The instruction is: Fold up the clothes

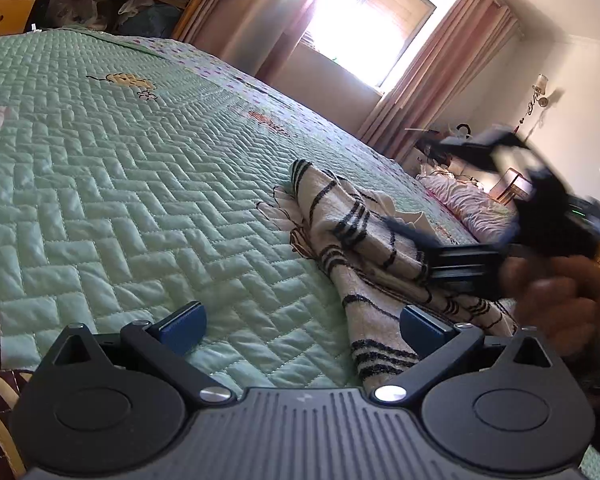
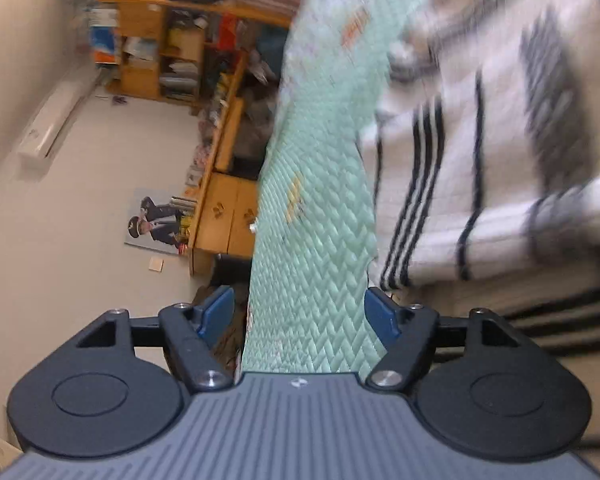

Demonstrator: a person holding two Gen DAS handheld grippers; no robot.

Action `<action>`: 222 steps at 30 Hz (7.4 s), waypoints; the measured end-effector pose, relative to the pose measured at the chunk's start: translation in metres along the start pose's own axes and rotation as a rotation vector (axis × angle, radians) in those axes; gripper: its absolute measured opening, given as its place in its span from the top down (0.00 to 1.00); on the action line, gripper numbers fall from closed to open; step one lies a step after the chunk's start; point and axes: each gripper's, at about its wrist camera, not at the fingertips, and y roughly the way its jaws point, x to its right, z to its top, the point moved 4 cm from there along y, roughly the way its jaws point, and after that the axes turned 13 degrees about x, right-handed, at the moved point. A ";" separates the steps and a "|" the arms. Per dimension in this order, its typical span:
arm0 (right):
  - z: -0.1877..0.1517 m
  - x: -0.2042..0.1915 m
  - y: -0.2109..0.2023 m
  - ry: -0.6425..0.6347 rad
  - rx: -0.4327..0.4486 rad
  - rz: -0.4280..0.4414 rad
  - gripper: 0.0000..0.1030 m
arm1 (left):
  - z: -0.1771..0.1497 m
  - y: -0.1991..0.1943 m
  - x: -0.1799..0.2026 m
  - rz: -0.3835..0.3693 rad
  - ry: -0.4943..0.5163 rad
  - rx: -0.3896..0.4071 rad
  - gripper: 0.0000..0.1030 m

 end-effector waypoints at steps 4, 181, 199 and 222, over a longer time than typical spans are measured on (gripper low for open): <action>0.028 0.011 -0.049 0.036 0.087 0.031 0.17 | -0.001 0.000 0.001 0.002 0.005 -0.001 0.01; 0.018 -0.008 -0.289 -0.120 0.073 0.091 0.92 | 0.053 -0.064 0.107 -0.172 -0.427 -0.208 0.90; 0.197 0.014 -0.077 -0.009 0.198 -0.001 0.86 | 0.127 0.237 0.089 0.026 -0.305 -0.268 0.86; 0.127 0.060 -0.161 -0.239 0.212 -0.080 0.32 | 0.047 0.109 0.043 0.061 -0.241 -0.223 0.42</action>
